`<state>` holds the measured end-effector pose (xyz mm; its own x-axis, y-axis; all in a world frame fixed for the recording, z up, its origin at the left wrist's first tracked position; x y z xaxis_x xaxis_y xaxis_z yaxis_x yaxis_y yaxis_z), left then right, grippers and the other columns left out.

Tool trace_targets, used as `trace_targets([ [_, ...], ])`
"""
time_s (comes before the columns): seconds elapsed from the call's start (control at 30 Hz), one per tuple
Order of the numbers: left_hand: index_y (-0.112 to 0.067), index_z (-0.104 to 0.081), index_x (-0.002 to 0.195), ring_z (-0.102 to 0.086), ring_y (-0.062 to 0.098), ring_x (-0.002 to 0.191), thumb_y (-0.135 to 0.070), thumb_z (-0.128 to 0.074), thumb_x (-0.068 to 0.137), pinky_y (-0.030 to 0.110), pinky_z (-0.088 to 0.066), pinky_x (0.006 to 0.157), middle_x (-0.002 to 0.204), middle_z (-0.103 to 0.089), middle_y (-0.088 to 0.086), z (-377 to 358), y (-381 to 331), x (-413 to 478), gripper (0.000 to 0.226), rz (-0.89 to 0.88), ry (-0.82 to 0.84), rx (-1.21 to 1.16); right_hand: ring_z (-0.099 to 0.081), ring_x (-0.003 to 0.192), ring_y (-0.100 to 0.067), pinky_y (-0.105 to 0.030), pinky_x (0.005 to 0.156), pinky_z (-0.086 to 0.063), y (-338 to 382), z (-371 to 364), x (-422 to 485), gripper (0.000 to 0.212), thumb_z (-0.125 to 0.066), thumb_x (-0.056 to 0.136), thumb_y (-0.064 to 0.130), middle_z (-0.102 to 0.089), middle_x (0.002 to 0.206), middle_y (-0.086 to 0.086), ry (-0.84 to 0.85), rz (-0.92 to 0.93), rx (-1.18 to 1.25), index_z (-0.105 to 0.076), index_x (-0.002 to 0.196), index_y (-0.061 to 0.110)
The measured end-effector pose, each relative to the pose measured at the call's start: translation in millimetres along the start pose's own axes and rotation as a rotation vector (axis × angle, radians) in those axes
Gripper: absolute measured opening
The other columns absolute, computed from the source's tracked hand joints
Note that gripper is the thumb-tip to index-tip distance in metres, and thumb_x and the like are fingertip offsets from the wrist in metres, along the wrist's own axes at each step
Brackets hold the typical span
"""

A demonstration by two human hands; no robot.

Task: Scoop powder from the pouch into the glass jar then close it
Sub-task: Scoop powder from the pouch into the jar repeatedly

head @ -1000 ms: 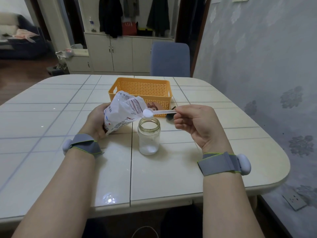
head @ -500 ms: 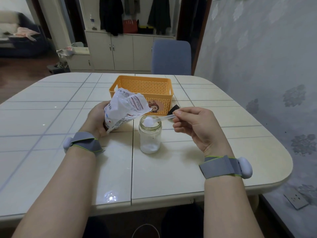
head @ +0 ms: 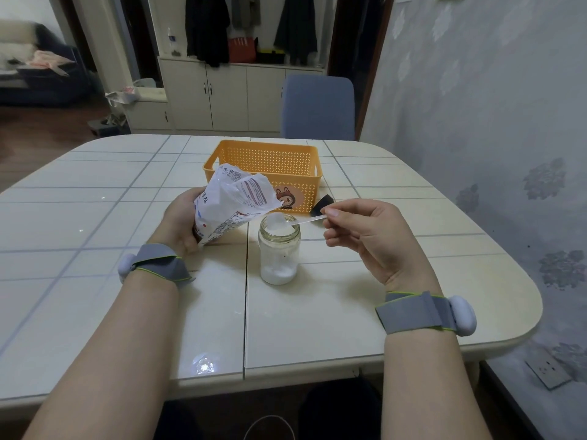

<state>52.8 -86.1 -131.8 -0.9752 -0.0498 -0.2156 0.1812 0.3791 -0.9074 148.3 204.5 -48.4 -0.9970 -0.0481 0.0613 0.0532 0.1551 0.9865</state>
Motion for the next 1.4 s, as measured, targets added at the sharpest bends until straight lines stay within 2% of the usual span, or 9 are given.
trace_targets([
  [0.2,-0.013,-0.074,0.106,-0.066,0.031,0.086,-0.031,-0.047,0.100,0.040,-0.054,0.078,0.104,-0.068,0.014,3.6,-0.2,-4.5,0.033,-0.003,-0.053,0.002,-0.058,0.048,-0.018,-0.024,0.047,-0.053,10.6,2.0,4.1,0.017,-0.067,0.090,-0.002,-0.062,0.066,-0.016,-0.069,0.012,0.113,-0.068,0.099,-0.016],
  [0.33,-0.013,-0.071,0.107,-0.066,0.030,0.088,-0.031,-0.045,0.102,0.033,-0.058,0.071,0.104,-0.067,0.013,0.8,0.7,-5.3,0.032,0.015,-0.036,-0.038,-0.059,0.048,-0.018,-0.023,0.046,-0.053,23.6,-13.5,13.0,0.013,-0.066,0.092,-0.003,-0.064,0.063,-0.013,-0.079,0.050,0.089,-0.068,0.099,-0.014],
  [0.53,-0.012,-0.067,0.124,-0.066,0.029,0.084,-0.030,-0.046,0.100,0.032,-0.058,0.069,0.104,-0.066,0.013,-1.8,-0.5,-8.6,0.037,0.015,-0.026,-0.018,-0.060,0.046,-0.017,-0.023,0.045,-0.046,32.9,-66.6,30.6,0.010,-0.068,0.090,0.004,-0.072,0.066,-0.007,-0.011,0.215,-0.348,-0.075,0.083,0.004],
  [0.7,-0.012,-0.071,0.096,-0.067,0.024,0.063,-0.028,-0.047,0.100,0.024,-0.054,0.056,0.074,-0.070,0.007,-1.6,-0.3,-4.8,0.030,-0.015,-0.023,0.013,-0.069,0.076,-0.013,-0.033,0.068,-0.057,37.2,-113.8,37.9,0.018,-0.064,0.089,0.020,-0.075,0.076,0.008,0.025,0.395,-0.889,-0.080,0.082,0.022],
  [0.9,-0.016,-0.076,0.050,-0.067,0.017,0.049,-0.020,-0.038,0.105,0.020,-0.052,0.047,0.057,-0.069,0.004,-1.2,-4.6,1.8,0.067,-0.065,-0.019,0.065,-0.065,0.085,-0.022,-0.032,0.068,-0.056,38.7,-142.4,44.9,0.026,-0.054,0.087,0.014,-0.072,0.084,0.007,0.106,0.382,-1.188,-0.078,0.082,0.023],
  [1.03,-0.013,-0.077,0.054,-0.068,0.019,0.051,-0.016,-0.036,0.105,0.021,-0.053,0.048,0.059,-0.069,0.007,-0.1,-4.1,1.2,0.065,-0.070,-0.031,0.065,-0.069,0.085,-0.026,-0.046,0.074,-0.062,33.3,-145.8,51.7,0.029,-0.055,0.081,0.005,-0.072,0.078,0.008,0.180,0.229,-1.064,-0.080,0.078,0.019],
  [1.1,-0.011,-0.076,0.076,-0.068,0.025,0.063,-0.020,-0.042,0.102,0.025,-0.054,0.056,0.073,-0.068,0.011,-0.7,-2.6,-3.3,0.044,-0.040,-0.046,0.062,-0.070,0.084,-0.031,-0.050,0.074,-0.062,29.1,-144.8,53.2,0.029,-0.055,0.081,0.000,-0.071,0.076,0.005,0.188,0.166,-0.973,-0.080,0.077,0.015],
  [1.27,-0.012,-0.071,0.103,-0.065,0.029,0.071,-0.031,-0.056,0.093,0.032,-0.052,0.064,0.089,-0.067,0.013,4.6,-3.6,-8.5,0.026,-0.022,-0.100,0.035,-0.044,0.049,-0.021,-0.031,0.049,-0.036,20.9,-126.7,50.9,0.015,-0.059,0.085,-0.007,-0.059,0.059,-0.008,0.121,0.002,-0.670,-0.073,0.087,-0.013],
  [1.4,-0.013,-0.073,0.092,-0.066,0.027,0.065,-0.029,-0.054,0.096,0.033,-0.051,0.065,0.076,-0.068,0.010,5.2,-5.0,-9.5,0.025,-0.034,-0.128,0.034,-0.051,0.039,-0.018,-0.022,0.036,-0.036,24.4,-104.1,43.1,0.010,-0.059,0.090,-0.007,-0.064,0.061,-0.013,0.063,-0.053,-0.394,-0.067,0.089,-0.013],
])
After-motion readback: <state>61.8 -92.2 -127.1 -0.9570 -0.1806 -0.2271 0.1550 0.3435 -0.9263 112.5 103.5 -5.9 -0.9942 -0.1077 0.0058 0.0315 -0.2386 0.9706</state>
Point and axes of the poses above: each hand's wrist, its own x-axis towards the middle knuckle, its own z-axis out of the back of the hand, y = z × x, the point moved 9 cm from there along x, towards the middle knuckle
